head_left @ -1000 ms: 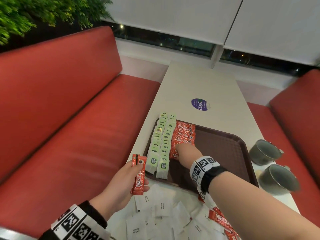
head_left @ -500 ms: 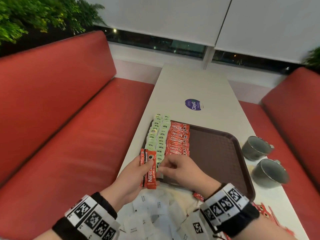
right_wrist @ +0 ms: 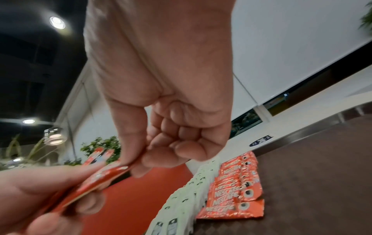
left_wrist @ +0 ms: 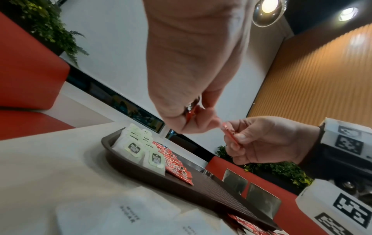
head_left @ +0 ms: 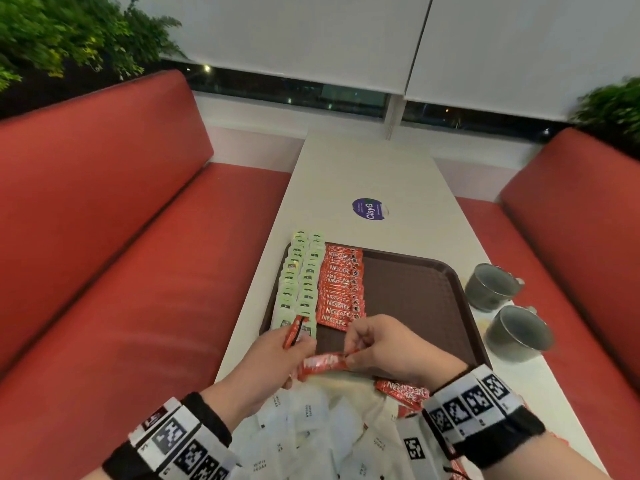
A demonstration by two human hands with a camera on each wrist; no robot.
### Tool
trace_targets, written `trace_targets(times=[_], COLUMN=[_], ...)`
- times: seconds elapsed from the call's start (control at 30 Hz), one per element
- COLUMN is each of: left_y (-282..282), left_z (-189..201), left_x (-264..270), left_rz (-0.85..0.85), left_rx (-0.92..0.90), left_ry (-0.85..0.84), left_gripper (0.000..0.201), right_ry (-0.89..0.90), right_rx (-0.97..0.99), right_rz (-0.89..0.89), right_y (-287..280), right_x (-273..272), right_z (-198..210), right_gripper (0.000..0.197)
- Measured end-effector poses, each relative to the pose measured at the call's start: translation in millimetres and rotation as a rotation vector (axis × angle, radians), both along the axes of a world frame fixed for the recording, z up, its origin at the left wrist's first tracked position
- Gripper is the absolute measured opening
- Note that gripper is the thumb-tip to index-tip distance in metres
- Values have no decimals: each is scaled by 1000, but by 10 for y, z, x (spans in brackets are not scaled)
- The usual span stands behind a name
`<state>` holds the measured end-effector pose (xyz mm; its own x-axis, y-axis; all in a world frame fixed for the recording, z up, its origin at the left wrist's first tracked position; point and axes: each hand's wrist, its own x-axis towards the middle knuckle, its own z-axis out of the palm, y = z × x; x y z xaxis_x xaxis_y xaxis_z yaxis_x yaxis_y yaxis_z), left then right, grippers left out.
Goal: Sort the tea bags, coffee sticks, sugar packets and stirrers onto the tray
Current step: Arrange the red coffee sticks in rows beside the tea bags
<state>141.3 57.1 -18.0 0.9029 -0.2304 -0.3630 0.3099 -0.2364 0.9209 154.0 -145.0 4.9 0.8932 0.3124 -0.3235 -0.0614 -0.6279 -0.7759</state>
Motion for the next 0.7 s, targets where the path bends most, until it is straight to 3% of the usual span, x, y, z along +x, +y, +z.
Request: trace_targets(times=[0.13,0.2,0.33,0.47,0.7], left_y=[87,143,218,284,331], left_z=[-19,-41,-57,-61,-66], left_x=[21,11,-11,-12,-17], left_rz=[211,252,292,300,316], left_rx=[-128,-134,-131,-108,-124], left_ry=[126,152,152,164,171], left_gripper=[13,13,13,17,19], right_ry=[-85,-63,37,82,7], right_rx=[4,-74,-343,-580,-697], right_rz=[-371,-456,-372,-235,-167], right_y=[-117,-132,-95,-32,-1], right_x=[227,375,640,762,805], right_z=[-114,-227,-453,-555,-587], right_gripper=[15,16,22,15,11])
